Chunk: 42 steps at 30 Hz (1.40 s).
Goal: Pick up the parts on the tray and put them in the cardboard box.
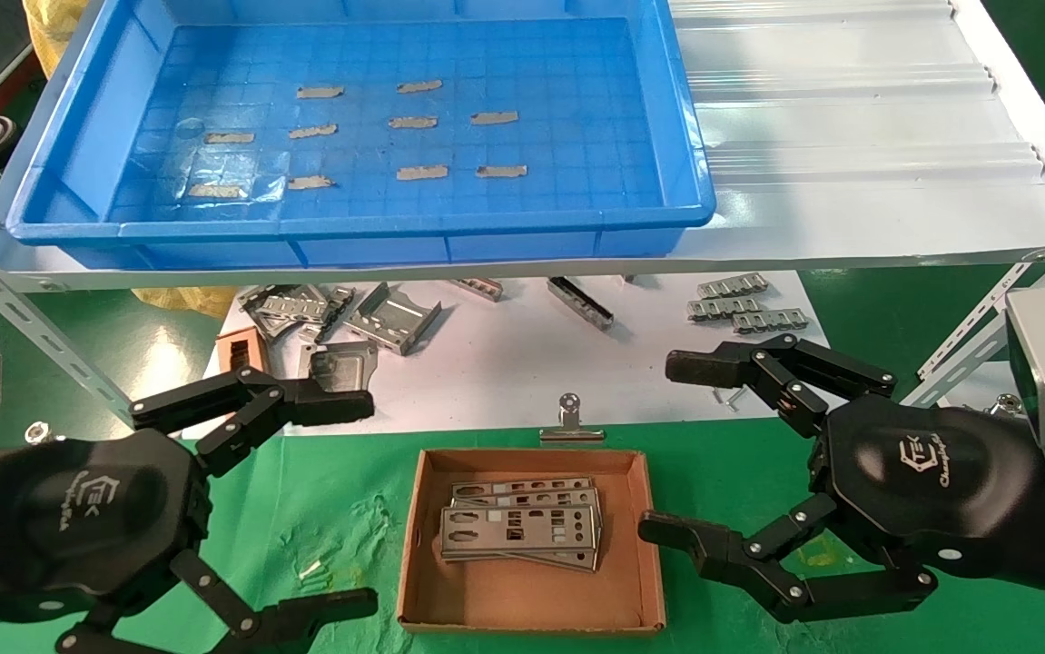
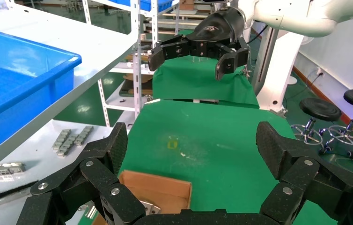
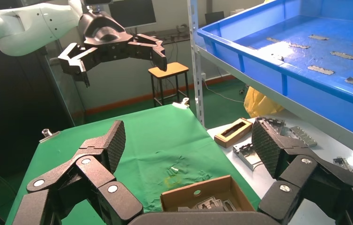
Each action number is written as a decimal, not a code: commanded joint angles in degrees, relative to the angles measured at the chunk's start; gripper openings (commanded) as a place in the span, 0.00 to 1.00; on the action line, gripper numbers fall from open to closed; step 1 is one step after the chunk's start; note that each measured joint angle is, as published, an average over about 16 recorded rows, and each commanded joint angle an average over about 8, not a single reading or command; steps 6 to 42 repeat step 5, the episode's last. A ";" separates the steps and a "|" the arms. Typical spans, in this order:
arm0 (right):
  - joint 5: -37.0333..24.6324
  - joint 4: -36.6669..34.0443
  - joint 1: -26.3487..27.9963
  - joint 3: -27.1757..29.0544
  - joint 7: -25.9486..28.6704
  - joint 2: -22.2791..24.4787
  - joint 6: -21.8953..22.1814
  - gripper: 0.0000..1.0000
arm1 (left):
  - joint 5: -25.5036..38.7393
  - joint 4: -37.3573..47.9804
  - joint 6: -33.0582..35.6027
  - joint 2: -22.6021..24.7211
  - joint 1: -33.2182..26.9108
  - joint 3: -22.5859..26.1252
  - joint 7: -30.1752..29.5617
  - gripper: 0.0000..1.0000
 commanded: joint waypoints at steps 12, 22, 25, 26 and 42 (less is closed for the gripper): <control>0.00 0.00 0.00 0.00 0.00 0.00 0.00 1.00 | 0.00 0.00 0.00 0.00 0.00 0.00 0.00 1.00; 0.00 0.00 0.00 0.00 0.00 0.00 0.00 1.00 | 0.00 0.00 0.00 0.00 0.00 0.00 0.00 1.00; 0.00 0.00 0.00 0.00 0.00 0.00 0.00 1.00 | 0.00 0.00 0.00 0.00 0.00 0.00 0.00 1.00; 0.00 0.00 0.00 0.00 0.00 0.00 0.00 1.00 | 0.00 0.00 0.00 0.00 0.00 0.00 0.00 1.00; 0.00 0.00 0.00 0.00 0.00 0.00 0.00 1.00 | 0.00 0.00 0.00 0.00 0.00 0.00 0.00 1.00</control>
